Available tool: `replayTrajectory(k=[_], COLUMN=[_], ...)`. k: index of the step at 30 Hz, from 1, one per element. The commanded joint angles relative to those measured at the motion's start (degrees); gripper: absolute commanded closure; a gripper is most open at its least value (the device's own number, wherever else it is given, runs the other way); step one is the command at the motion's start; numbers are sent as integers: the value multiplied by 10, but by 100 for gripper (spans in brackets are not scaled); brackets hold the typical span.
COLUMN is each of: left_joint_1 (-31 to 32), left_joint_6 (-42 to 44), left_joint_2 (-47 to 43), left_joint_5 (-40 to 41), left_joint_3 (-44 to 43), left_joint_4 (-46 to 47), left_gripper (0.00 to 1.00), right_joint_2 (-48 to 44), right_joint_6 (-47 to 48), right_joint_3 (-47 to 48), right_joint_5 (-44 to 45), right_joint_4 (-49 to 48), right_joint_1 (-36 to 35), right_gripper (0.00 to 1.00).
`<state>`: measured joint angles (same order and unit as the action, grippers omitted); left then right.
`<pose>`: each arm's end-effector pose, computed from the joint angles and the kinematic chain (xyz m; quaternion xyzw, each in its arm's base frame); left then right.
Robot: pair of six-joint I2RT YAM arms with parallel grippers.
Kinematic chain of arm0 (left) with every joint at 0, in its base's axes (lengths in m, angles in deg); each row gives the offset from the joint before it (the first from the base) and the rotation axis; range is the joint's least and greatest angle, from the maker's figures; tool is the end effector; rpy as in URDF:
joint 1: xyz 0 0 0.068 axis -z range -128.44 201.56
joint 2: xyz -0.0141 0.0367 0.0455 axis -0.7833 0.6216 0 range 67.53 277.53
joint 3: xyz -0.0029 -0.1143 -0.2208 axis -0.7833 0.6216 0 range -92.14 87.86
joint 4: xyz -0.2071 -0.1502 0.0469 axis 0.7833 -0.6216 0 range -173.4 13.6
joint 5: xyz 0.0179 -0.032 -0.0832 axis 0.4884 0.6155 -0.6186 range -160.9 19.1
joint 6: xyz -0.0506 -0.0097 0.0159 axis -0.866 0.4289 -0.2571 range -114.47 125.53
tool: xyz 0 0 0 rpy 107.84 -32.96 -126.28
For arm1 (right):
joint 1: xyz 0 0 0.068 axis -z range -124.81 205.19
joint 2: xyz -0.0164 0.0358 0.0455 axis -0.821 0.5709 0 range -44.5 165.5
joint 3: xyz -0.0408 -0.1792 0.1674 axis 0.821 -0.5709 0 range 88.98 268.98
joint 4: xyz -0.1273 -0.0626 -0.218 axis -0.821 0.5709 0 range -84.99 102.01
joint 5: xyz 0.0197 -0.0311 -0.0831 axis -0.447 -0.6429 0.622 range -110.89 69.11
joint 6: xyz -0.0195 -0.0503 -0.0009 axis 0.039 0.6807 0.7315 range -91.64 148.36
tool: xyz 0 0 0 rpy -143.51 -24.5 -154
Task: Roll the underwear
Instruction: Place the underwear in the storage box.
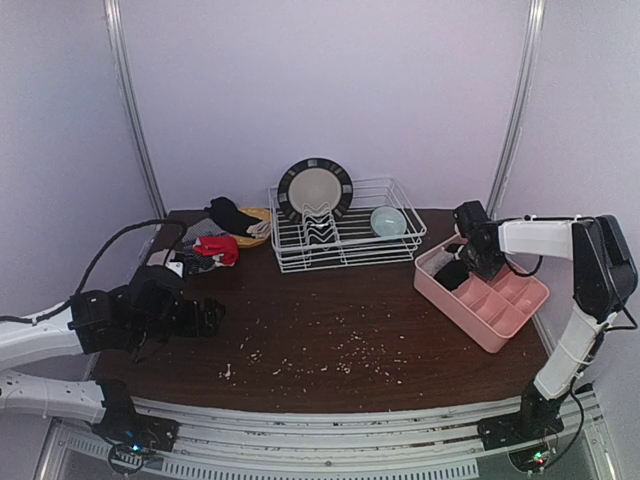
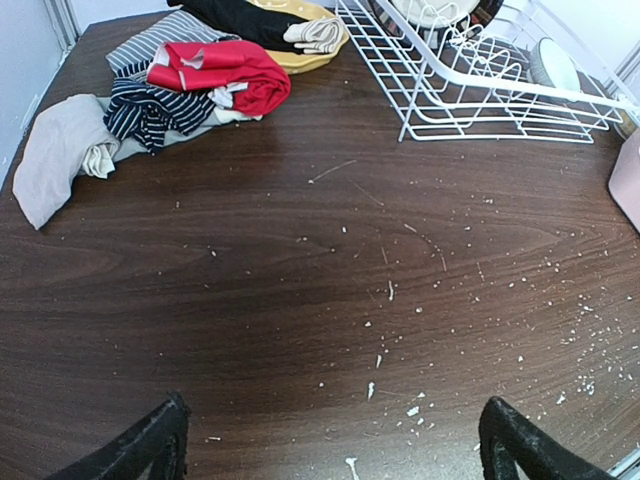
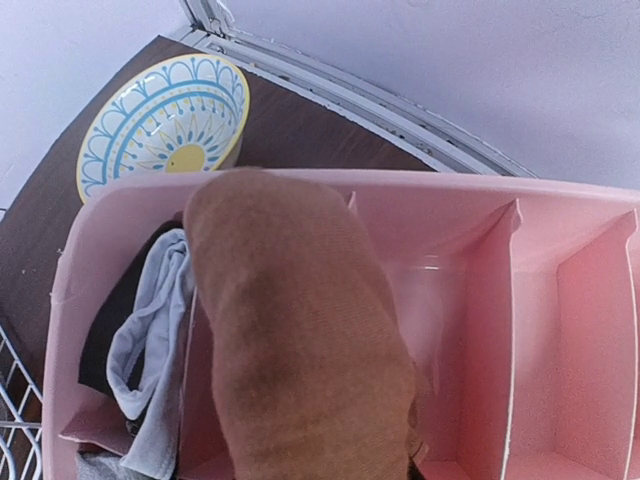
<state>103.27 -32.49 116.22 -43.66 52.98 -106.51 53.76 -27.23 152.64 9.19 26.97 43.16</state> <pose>0.1300 -0.1384 0.2198 0.0150 0.8990 -0.1147 0.4225 0.3427 0.0547 0.1735 0.4125 0.8311 -0.0519 0.3692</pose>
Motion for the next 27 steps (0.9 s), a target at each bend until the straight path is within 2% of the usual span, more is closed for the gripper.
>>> replayTrajectory(k=[1,5,12,18,22,27], left_joint_1=[1,1,1,1,1,1], left_joint_6=[-10,-16,-24,-27,-32,-31], left_joint_2=[5,15,45,39,35,41], left_joint_5=[8,10,-4,-6,-12,-13], left_joint_3=[4,6,-6,-7,0,-9], left_joint_4=[15,25,21,20,29,16], left_gripper=[2,2,2,2,2,2], right_joint_2=[-26,-44,-115,-185,-190,-174], right_joint_6=[-15,-57,-60,-28,-21,-27], right_joint_3=[-44,-44,-85,-79,-65,-76], right_joint_5=[-3,33,45,63,71,59], right_joint_4=[-41,29,10,40,94,103], right_joint_1=[-1,-4,-5,-8,-4,1], right_gripper=[100,100,100,100,100,100])
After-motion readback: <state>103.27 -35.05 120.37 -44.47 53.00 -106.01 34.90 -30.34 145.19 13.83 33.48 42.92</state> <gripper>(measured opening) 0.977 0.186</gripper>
